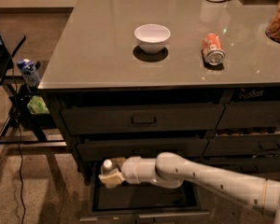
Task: Pick blue plastic bottle from bottom drawer and place on counter
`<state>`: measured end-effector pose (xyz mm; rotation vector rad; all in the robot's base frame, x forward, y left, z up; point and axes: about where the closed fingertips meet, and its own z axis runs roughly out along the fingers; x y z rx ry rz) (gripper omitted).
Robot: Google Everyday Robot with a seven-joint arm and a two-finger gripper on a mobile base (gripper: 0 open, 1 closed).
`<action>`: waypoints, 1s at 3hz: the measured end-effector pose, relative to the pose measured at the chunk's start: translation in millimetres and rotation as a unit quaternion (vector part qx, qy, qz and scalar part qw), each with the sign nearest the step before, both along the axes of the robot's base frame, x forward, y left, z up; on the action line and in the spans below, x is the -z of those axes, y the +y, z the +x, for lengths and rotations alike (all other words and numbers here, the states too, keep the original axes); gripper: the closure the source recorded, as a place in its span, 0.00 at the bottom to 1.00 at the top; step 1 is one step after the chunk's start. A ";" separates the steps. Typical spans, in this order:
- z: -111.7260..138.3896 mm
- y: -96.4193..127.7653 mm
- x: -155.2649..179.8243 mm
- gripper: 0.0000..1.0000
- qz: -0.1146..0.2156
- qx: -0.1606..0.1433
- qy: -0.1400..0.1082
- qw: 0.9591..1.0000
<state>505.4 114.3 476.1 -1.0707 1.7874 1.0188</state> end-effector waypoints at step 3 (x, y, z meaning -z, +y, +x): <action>4.3 6.4 -64.7 1.00 -0.025 0.000 -0.027 0.999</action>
Offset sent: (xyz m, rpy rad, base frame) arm 0.0027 0.0093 0.0368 -0.0336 -0.0467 0.0208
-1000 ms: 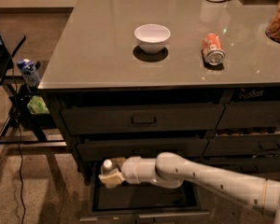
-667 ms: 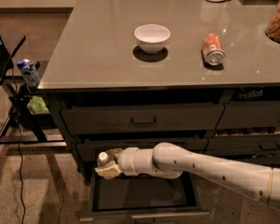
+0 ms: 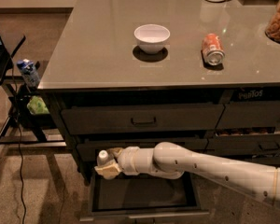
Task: Pick blue plastic bottle from bottom drawer and place on counter
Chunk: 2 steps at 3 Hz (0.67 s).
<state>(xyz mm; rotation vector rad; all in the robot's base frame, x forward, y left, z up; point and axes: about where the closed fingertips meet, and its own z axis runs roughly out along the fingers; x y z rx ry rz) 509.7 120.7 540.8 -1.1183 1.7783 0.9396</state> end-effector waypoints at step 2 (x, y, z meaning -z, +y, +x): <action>-8.9 -8.9 -57.0 1.00 -0.028 0.025 -0.017 0.999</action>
Offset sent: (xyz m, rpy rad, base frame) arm -0.0106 -0.0184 0.0978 -0.1086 -0.0755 -0.0769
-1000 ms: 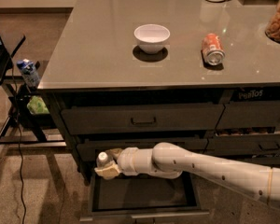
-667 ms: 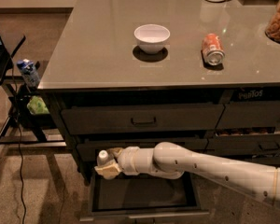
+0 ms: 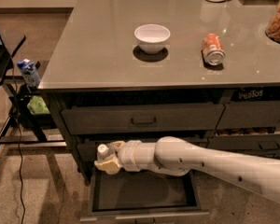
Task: Pick blue plastic bottle from bottom drawer and place on counter
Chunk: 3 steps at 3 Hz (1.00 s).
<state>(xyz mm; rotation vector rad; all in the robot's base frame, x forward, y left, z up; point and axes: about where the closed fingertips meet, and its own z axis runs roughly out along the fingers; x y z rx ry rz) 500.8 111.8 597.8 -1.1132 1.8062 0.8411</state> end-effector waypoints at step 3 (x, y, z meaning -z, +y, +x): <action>0.3 -1.8 -45.5 1.00 -0.005 -0.012 -0.019 1.000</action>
Offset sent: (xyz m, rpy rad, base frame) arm 0.0017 -0.0018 0.0287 -0.0251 -0.0301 0.0127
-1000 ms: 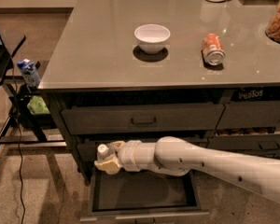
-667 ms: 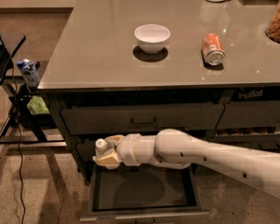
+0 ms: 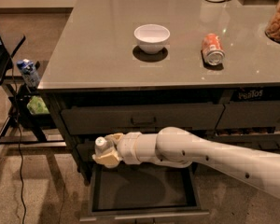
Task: Pick blue plastic bottle from bottom drawer and place on counter
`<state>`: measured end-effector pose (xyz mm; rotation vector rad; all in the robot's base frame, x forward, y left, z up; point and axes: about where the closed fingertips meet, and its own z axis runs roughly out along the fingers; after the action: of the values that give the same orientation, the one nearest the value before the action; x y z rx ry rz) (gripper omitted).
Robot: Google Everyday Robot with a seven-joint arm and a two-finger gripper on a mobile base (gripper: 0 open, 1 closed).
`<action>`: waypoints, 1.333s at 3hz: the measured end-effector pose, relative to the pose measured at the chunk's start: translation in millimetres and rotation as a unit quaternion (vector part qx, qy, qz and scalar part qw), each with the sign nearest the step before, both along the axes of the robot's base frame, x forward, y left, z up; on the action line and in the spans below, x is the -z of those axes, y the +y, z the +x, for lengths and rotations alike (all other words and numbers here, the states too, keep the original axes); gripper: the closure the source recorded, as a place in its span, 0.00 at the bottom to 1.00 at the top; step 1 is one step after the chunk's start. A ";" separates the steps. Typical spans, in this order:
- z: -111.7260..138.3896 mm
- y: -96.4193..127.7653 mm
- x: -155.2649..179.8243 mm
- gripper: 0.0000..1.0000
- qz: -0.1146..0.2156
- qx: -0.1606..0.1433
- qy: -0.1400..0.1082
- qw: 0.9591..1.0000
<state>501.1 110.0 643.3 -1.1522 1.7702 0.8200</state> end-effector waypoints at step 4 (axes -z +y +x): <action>-0.5 -8.0 -107.5 1.00 0.024 -0.009 -0.047 0.999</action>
Offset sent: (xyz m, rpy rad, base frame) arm 0.0014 -0.0158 0.1116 0.0730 -0.1066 0.0011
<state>500.5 101.9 750.8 -1.1591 1.6564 0.8017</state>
